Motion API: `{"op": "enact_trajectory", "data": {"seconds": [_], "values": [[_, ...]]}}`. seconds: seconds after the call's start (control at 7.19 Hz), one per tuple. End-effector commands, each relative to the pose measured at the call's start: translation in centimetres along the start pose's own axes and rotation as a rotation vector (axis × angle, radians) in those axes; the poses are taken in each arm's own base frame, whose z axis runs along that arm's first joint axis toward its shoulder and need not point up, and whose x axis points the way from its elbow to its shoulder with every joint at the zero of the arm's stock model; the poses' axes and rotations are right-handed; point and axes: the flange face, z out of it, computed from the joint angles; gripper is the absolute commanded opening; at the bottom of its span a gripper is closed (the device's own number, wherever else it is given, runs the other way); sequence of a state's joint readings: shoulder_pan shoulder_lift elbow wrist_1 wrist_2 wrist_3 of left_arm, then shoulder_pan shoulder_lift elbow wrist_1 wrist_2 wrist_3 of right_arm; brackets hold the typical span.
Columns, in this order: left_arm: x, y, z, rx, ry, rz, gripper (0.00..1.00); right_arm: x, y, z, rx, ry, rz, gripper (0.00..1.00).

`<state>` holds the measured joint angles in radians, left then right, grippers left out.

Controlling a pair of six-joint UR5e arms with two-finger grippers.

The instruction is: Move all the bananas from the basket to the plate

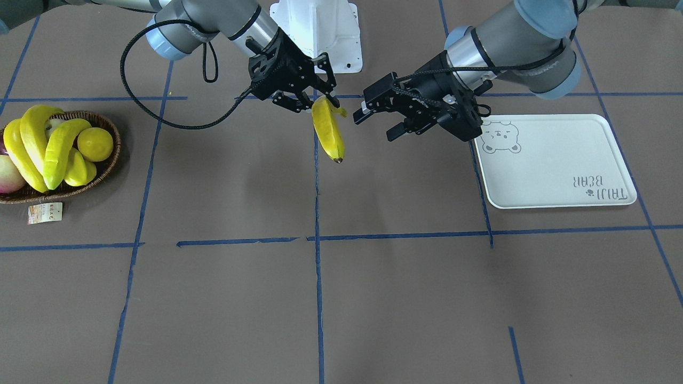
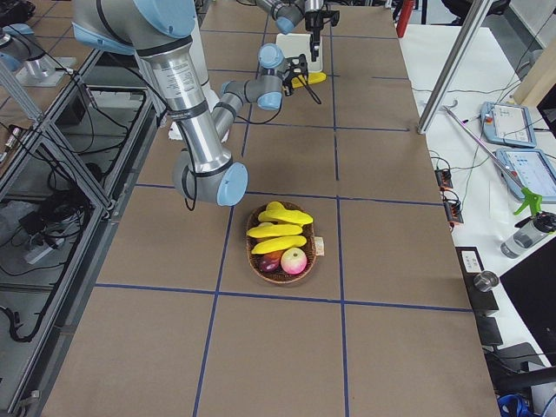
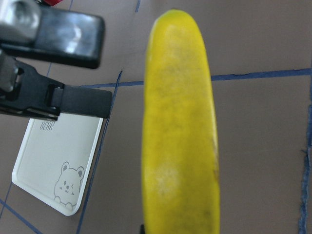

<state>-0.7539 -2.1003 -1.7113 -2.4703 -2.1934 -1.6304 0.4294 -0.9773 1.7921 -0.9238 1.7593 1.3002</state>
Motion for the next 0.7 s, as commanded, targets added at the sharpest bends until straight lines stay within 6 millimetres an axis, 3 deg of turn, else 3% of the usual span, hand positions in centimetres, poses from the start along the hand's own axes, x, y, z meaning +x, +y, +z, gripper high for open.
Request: {"op": "enact_trajectory", "data": {"seconds": [0.0, 0.42, 0.56], "values": [[0.3, 0.9, 1.4, -0.003, 0.003, -0.012, 1.00, -1.0, -0.1, 0.7, 0.008, -0.006, 0.002, 0.04], [0.2, 1.8, 3.0, 0.021, 0.001, -0.014, 0.99, -1.5, -0.2, 0.6, 0.009, -0.015, 0.006, 0.05], [0.2, 1.8, 3.0, 0.021, 0.001, -0.014, 0.82, -1.6, -0.1, 0.6, 0.009, -0.016, 0.006, 0.05]]}}
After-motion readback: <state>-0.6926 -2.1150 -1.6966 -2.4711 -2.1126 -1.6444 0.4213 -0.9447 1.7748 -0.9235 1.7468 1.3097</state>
